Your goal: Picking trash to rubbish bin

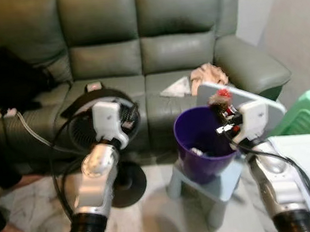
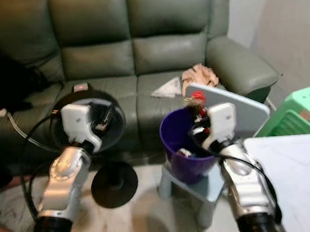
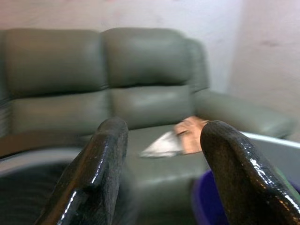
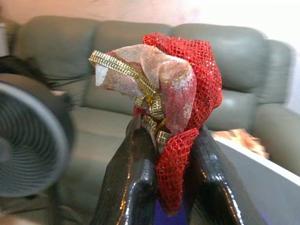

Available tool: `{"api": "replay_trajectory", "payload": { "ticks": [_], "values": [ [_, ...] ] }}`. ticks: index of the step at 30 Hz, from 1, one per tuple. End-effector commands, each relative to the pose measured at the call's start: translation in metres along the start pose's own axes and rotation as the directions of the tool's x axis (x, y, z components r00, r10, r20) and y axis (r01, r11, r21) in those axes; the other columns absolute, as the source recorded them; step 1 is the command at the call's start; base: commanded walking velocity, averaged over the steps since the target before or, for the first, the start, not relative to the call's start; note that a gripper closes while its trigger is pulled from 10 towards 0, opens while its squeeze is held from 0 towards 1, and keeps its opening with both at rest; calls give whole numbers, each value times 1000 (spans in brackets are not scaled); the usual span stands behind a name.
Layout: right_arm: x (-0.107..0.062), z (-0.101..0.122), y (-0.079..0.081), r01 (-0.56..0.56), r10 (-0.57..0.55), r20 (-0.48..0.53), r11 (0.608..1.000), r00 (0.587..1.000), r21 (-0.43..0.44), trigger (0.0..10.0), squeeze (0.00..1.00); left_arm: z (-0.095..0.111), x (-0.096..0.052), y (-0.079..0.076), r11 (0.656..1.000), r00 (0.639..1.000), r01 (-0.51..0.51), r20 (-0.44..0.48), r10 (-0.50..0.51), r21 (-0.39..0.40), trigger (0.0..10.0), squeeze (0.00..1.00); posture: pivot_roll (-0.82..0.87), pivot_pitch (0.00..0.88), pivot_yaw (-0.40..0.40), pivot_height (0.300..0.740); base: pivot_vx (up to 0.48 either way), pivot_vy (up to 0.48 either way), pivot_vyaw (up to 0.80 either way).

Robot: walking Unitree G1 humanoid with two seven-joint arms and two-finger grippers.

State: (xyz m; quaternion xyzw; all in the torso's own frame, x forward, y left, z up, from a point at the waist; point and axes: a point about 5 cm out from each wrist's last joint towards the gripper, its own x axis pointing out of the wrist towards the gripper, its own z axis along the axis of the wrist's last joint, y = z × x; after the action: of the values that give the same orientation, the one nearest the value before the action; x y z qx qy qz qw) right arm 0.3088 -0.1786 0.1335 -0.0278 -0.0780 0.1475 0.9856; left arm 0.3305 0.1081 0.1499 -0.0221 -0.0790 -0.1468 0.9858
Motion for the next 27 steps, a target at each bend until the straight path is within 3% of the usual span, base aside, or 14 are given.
{"api": "replay_trajectory", "payload": {
  "ticks": [1,27],
  "values": [
    [-2,0,-7,27,-27,0,1000,1000,9,10000,0,1,1,-8,999,999,47,-2,-47,-12,10000,0,107,0,-25,740,0,0,0],
    [0,1,-6,-4,4,3,1000,1000,11,10000,0,3,0,-5,999,1000,30,10,-30,-18,10000,0,114,0,-29,740,336,0,0]
  ]
}}
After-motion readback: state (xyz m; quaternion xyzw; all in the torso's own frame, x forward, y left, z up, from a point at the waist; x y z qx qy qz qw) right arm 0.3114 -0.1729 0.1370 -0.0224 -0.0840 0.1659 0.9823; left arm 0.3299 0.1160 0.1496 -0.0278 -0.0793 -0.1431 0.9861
